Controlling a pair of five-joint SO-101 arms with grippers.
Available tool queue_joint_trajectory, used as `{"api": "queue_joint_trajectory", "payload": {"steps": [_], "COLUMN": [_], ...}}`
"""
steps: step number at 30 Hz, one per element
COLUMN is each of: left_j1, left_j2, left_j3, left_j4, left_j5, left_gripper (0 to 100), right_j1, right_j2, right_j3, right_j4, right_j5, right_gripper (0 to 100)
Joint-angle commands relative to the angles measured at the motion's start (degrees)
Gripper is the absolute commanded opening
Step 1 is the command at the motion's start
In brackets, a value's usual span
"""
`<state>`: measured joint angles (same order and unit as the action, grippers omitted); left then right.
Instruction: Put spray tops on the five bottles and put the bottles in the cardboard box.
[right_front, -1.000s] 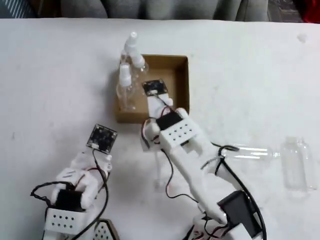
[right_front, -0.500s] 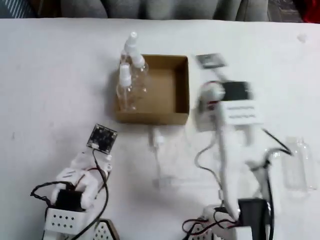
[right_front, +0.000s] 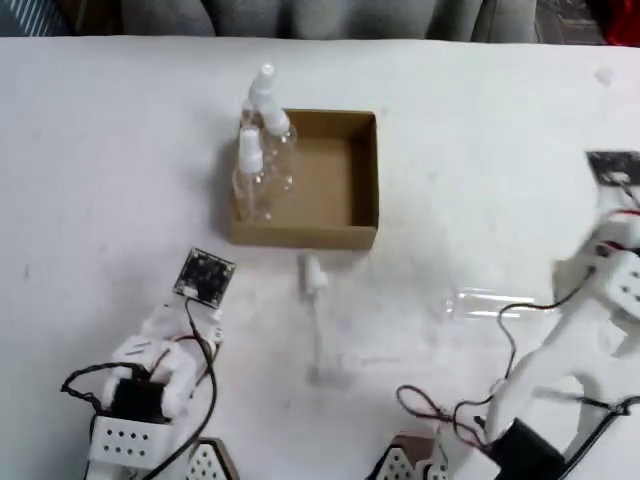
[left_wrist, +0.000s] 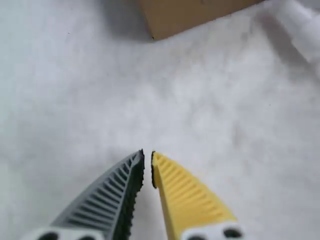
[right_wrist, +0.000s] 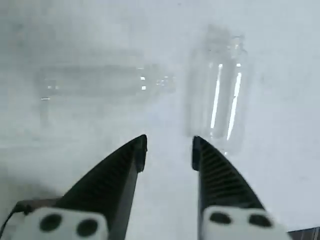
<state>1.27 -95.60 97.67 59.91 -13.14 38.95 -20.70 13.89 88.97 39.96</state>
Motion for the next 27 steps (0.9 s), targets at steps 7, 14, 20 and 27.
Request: {"api": "queue_joint_trajectory", "payload": {"steps": [7,14,20,27], "left_j1": [-0.57,-0.57,-0.57,-0.57], "left_j2": [-1.36,-1.36,-1.36,-1.36], "left_j3": [-0.26,-0.26,-0.26,-0.26], "left_j4": [-1.14,-1.14,-1.14,-1.23], "left_j5": [-0.44,-0.44,-0.44,-0.44], "left_gripper": [2,2,2,2], "right_j1": [6.99,6.37,6.37,6.37], "right_j2": [12.62,22.55,26.77,28.35], "right_j3": [1.41,1.41,1.41,1.49], "right_j4": [-22.11,-28.62,-31.25,-29.93], "right_j5": [3.34,2.99,3.34,3.34], "right_gripper": [20.4,20.5,22.2,29.1]}}
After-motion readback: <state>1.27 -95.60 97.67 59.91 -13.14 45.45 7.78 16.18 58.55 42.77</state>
